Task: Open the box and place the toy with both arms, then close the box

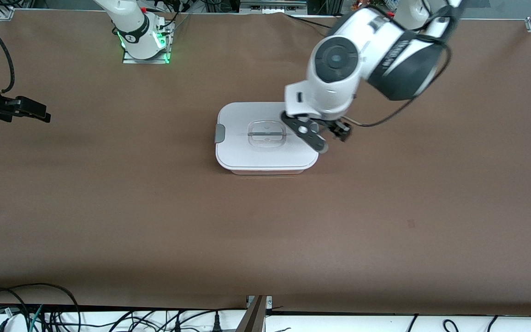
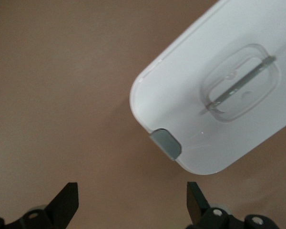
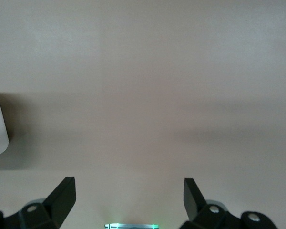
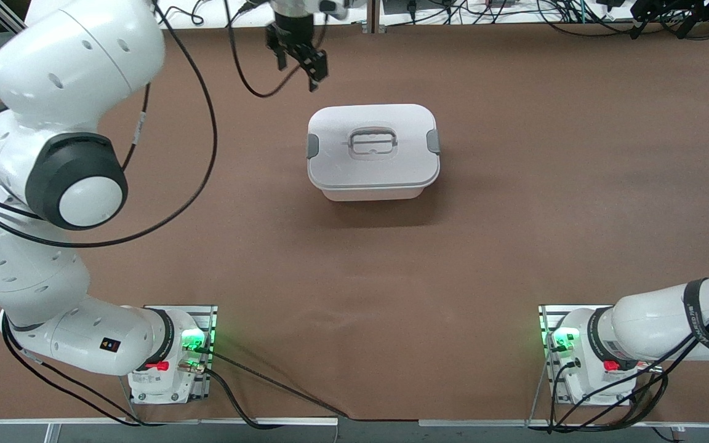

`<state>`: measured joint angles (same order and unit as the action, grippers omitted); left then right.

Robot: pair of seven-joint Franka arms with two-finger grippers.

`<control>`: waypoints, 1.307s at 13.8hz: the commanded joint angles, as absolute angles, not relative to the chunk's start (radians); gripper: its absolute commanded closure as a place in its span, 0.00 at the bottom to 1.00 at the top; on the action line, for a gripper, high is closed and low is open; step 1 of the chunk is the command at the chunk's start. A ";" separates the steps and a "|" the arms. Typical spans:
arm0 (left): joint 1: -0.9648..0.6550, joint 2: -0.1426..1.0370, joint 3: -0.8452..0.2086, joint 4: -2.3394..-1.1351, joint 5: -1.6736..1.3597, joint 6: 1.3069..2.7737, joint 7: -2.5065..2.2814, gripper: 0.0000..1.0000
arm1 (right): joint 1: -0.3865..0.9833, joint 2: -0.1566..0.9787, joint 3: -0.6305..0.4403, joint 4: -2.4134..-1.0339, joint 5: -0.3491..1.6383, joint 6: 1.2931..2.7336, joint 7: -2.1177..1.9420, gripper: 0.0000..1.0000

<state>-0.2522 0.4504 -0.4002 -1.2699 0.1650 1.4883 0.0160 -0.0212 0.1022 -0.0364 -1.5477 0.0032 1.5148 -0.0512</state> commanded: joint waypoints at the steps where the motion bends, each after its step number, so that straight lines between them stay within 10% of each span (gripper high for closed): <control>1: -0.114 0.390 -0.405 -1.266 0.181 1.408 -0.020 0.00 | -0.021 0.114 -0.040 -1.523 0.020 1.512 -0.063 0.00; 7: 0.051 0.241 -0.324 -1.325 0.155 1.454 -0.146 0.00 | -0.020 0.118 -0.040 -1.523 0.014 1.513 -0.064 0.00; 12: -0.044 0.006 -0.091 -1.652 0.066 1.699 -0.140 0.00 | -0.021 0.120 -0.041 -1.523 0.018 1.511 -0.066 0.00; 18: -0.051 0.017 -0.069 -1.655 0.066 1.691 -0.133 0.00 | -0.020 0.126 -0.040 -1.523 0.012 1.513 -0.060 0.00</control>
